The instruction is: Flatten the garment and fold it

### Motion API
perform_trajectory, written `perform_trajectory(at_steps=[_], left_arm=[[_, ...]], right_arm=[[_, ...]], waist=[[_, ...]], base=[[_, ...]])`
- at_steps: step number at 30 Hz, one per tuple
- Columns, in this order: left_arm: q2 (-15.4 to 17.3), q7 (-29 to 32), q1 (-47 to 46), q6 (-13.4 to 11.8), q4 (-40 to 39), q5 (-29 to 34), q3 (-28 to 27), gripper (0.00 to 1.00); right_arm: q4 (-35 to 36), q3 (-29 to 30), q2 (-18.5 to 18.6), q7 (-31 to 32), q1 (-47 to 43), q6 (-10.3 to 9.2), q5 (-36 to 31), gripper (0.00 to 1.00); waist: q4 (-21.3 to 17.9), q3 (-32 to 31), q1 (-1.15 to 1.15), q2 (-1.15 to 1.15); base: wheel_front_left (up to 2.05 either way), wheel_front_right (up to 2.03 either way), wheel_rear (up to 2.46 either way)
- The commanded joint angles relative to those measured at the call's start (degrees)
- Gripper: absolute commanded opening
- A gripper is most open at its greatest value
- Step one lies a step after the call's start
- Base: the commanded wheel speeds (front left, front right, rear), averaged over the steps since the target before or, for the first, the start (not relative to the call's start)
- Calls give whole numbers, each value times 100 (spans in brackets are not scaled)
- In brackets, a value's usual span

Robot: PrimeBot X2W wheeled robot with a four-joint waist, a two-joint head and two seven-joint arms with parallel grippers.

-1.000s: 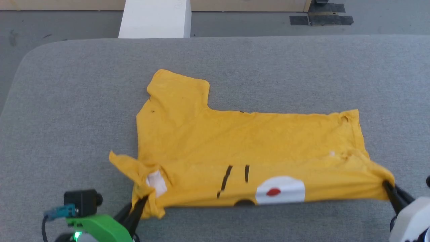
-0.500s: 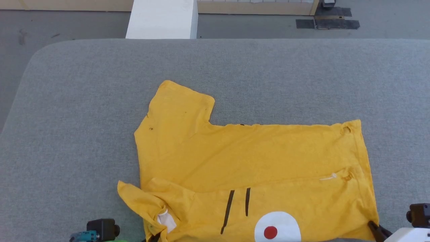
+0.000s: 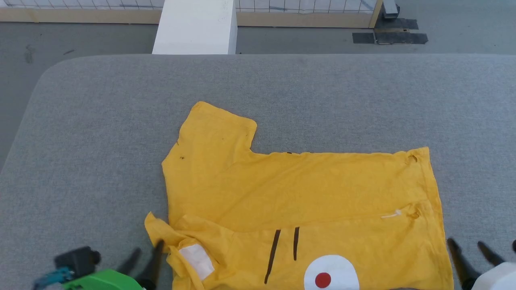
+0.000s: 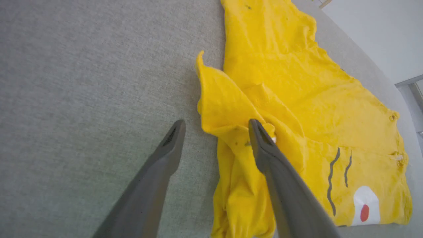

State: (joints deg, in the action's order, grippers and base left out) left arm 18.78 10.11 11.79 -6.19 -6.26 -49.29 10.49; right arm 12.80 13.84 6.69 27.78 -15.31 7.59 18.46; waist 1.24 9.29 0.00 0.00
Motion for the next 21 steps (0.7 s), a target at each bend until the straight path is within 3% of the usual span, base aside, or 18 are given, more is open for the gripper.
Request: perform_trajectory(at_steps=[1,7,10,13,16,21], left_arm=[[130,-93,33,-71,-218,78,-128,100],[619,-446,-456,-325,-1265,753,-561,100],[925,-658,-1169,-306,-1541,1286,-638,100],[1121,-766,-2037,-118,-1516,1591,-548,100],[1295,-754,-3042,230,-1162,1753,-345,100],[1515,-277,-4476,826,-342,1819,97,100]], right_arm=[[146,51,-4,-123,147,-10,-73,100],[701,173,-99,-770,510,-10,-560,100],[890,103,-191,-1154,754,-10,-772,100],[977,-3,-264,-1443,980,-10,-916,100],[1002,-105,-318,-1668,1210,-10,-1017,100],[1040,-278,-352,-1831,1515,-10,-1166,100]], waist=[[-15,6,0,0],[-74,218,0,0],[-117,456,0,0],[-164,727,0,0],[-226,1040,0,0],[-379,1563,0,0]], base=[[0,0,0],[0,0,0],[0,0,0],[0,0,0],[0,0,0],[0,0,0]])
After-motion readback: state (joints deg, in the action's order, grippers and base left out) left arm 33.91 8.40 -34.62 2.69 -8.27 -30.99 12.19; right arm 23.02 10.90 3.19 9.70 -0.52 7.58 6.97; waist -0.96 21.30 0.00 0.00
